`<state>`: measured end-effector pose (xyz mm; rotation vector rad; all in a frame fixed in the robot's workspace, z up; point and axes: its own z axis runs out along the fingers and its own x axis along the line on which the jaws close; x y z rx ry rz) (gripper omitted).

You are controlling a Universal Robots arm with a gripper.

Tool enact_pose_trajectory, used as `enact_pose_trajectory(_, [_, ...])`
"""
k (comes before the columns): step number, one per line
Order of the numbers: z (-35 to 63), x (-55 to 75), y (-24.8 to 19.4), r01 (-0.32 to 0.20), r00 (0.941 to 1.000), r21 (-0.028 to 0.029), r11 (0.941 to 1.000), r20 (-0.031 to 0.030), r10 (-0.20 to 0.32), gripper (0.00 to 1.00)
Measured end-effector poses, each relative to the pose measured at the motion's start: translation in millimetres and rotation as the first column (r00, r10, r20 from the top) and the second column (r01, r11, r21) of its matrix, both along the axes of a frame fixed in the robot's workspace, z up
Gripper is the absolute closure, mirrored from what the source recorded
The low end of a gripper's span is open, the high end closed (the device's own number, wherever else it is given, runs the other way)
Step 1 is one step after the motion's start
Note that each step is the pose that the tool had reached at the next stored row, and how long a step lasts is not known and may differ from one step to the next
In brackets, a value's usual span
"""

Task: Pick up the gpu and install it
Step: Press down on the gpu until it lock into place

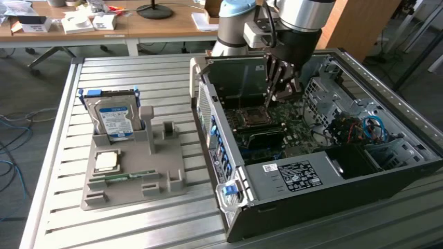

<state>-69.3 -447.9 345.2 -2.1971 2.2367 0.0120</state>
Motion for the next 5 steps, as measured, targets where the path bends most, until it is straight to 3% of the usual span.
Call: enact_pose_trajectory(5, [0.0, 0.0, 0.0, 0.0, 1.0, -0.0001, 1.0, 0.0, 0.0, 0.89])
